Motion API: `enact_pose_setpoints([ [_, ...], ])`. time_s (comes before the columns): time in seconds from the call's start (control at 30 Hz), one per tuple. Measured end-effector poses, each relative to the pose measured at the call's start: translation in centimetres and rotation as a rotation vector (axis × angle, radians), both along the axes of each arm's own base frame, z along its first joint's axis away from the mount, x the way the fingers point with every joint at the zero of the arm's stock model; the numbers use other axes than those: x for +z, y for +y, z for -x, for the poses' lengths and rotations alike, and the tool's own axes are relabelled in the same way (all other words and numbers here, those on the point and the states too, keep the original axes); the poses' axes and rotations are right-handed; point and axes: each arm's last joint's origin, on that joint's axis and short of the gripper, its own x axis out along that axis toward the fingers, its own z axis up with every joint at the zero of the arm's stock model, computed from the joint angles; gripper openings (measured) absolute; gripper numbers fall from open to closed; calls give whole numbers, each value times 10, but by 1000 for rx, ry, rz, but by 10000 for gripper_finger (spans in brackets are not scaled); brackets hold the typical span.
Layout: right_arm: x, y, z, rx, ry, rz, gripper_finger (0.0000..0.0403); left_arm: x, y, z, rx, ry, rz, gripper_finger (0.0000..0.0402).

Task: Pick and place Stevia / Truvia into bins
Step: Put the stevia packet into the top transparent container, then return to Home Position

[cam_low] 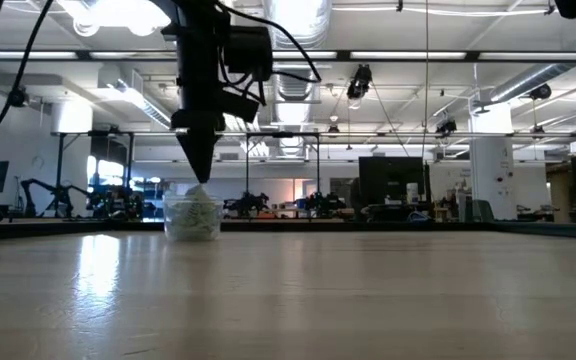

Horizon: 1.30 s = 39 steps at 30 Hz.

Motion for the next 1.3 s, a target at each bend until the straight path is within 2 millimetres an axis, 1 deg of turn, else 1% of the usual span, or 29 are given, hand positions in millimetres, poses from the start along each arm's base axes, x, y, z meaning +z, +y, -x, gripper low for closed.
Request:
enact_pose_setpoints([
  [0.1,5,2,-1,4,-12,-7,68,10,-1,5,1,-30,-9,148],
  [0.2,6,2,-2,11,-13,3,68,24,-2,12,4,-73,-36,148],
  [0.37,12,1,-2,68,-44,102,68,53,-7,24,-48,-192,-79,148],
  [0.43,21,-1,-2,52,-91,147,68,68,-9,32,-99,-258,-116,148],
  [0.5,34,-4,-2,7,-153,177,68,86,-10,39,-106,-366,-177,148],
  [0.57,50,-9,0,-50,-214,193,68,104,-11,48,-34,-489,-240,148],
  [0.67,70,-20,6,-128,-288,165,68,129,-12,68,148,-655,-322,148],
  [0.7,76,-23,8,-137,-305,149,68,135,-13,75,166,-691,-336,148],
  [0.77,85,-31,14,-126,-328,152,68,144,-18,85,124,-738,-324,148],
  [0.83,91,-40,19,-112,-348,170,68,147,-24,93,43,-804,-249,148],
  [0.93,99,-57,28,-115,-380,175,68,147,-32,107,-99,-918,-172,148],
  [1.0,103,-71,35,-137,-399,156,68,144,-36,118,-145,-996,-180,148],
  [1.07,104,-85,43,-162,-414,135,68,138,-38,128,-154,-1075,-209,148],
  [1.17,97,-105,56,-199,-430,89,68,123,-41,141,-162,-1147,-236,148],
  [1.23,88,-116,65,-228,-438,45,68,112,-43,150,-159,-1168,-247,148],
  [1.3,78,-126,72,-260,-455,-8,68,106,-45,159,-153,-1204,-260,148],
])
